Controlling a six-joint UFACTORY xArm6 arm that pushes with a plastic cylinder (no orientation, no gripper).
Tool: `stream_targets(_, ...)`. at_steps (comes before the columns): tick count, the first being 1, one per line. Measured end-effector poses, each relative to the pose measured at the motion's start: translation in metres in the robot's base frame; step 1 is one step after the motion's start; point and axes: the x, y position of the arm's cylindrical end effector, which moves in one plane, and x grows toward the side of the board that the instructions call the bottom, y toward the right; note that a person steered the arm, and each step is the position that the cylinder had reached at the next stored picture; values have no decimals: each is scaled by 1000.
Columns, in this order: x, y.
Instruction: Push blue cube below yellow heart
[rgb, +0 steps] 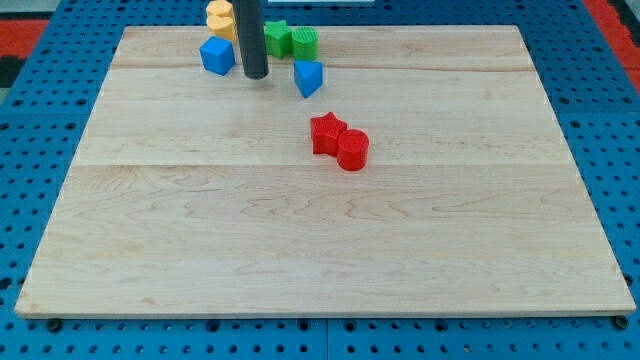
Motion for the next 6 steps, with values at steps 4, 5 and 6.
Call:
stream_targets(4,-16,-28)
stream_targets(5,-20,-26)
stream_targets(6,-34,-26)
